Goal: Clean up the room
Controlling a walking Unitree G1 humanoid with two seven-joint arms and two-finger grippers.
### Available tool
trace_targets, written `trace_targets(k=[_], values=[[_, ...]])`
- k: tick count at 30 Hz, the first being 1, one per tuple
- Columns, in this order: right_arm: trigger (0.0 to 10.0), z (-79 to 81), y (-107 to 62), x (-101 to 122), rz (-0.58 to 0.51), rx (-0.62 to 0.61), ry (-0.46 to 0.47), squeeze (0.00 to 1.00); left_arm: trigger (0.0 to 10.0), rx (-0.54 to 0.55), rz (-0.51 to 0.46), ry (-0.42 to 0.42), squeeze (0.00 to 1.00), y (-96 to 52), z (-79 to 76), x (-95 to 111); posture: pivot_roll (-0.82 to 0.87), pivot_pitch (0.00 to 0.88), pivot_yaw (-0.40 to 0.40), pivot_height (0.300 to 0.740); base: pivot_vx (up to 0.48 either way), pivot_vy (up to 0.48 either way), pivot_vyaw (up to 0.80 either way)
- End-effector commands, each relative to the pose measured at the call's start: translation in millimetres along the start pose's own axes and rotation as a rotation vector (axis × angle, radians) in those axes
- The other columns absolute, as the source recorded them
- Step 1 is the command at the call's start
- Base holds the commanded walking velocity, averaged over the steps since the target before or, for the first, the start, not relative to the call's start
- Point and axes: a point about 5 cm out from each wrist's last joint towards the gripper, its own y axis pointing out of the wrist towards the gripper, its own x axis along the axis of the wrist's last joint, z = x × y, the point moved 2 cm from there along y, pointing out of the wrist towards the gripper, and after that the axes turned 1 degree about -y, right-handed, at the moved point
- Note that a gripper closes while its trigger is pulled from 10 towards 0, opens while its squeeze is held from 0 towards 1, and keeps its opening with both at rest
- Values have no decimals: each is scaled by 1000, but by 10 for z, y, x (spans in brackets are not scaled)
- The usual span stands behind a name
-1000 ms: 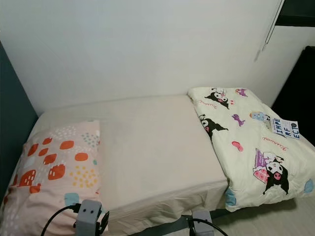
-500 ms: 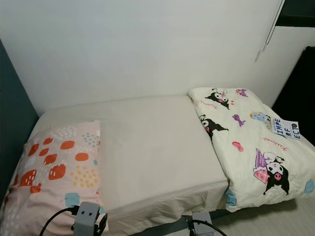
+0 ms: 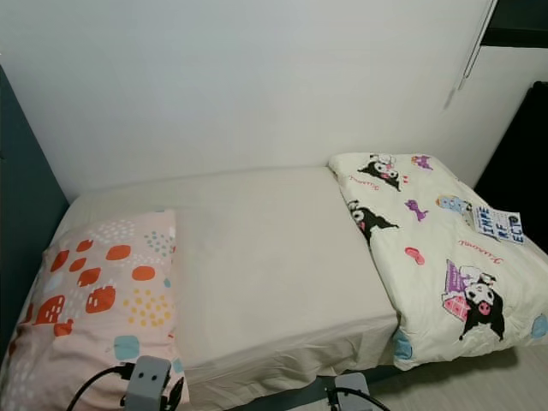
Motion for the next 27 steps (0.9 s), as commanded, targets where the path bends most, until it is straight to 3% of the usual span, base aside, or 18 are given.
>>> trace_targets(k=[1,27], values=[[10000,10,-19,-66,32,8,-4,0,10000,1,17,9,0,-40,18,-52,74,87,-63,740,0,0,0],[10000,-3,-28,-88,41,8,-4,0,10000,18,29,3,0,-56,16,-80,68,75,-65,740,0,0,0]])
